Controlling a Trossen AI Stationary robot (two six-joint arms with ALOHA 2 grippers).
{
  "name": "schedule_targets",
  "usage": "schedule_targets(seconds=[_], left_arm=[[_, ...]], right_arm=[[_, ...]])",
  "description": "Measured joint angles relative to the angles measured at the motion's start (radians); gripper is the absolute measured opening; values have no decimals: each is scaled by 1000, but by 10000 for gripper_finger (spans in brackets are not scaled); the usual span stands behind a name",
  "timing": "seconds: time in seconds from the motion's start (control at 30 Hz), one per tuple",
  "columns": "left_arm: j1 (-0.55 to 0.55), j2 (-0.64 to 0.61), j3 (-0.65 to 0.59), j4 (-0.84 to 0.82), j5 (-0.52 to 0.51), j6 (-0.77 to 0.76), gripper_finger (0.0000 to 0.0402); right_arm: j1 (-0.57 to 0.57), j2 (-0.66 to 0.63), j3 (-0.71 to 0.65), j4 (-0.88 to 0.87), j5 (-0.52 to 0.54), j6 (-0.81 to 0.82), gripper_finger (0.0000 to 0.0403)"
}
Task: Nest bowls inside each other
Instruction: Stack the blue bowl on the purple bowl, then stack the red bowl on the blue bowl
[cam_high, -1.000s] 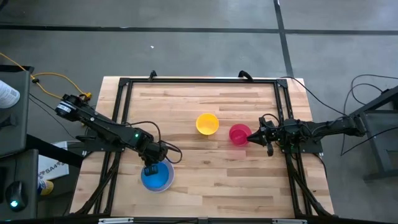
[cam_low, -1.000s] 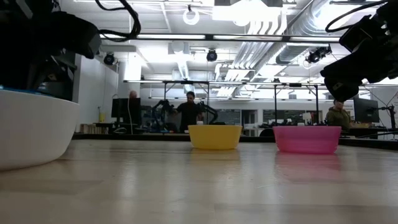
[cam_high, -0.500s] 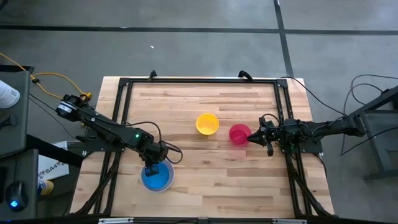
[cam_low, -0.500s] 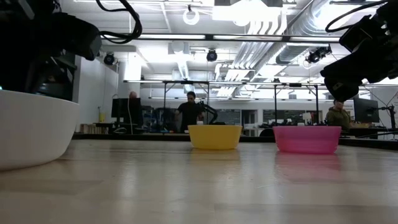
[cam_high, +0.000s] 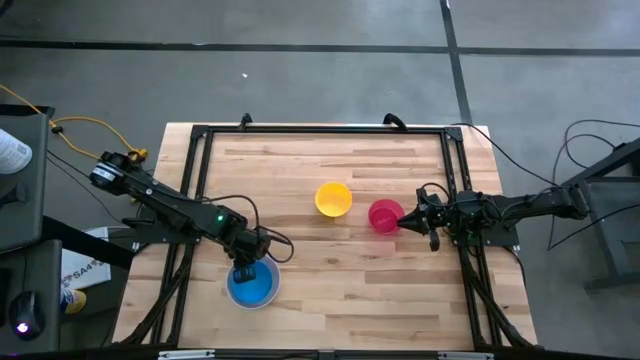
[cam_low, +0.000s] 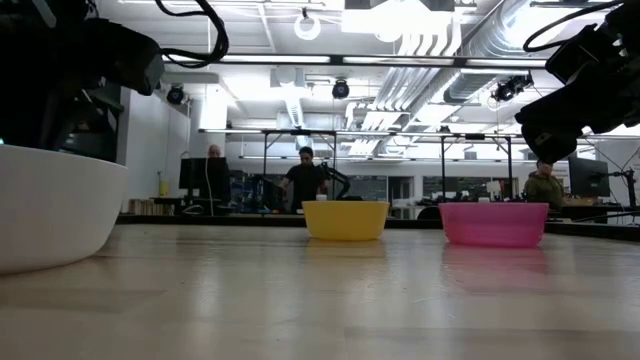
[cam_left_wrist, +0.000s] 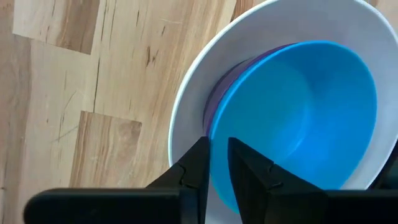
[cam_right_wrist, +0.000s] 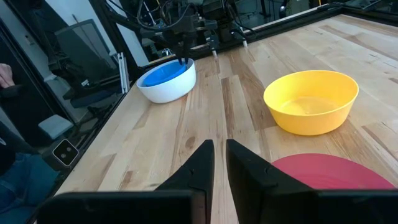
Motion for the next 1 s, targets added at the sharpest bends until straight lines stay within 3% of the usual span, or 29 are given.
schedule_targets(seconds=[0.53, 1.0], left_arm=[[38, -132, 1, -38, -33, -17, 58], [256, -128, 0, -17, -113, 299, 58]], right_arm=[[0, 0, 0, 0, 0, 0, 35], [0, 0, 0, 0, 0, 0, 35]])
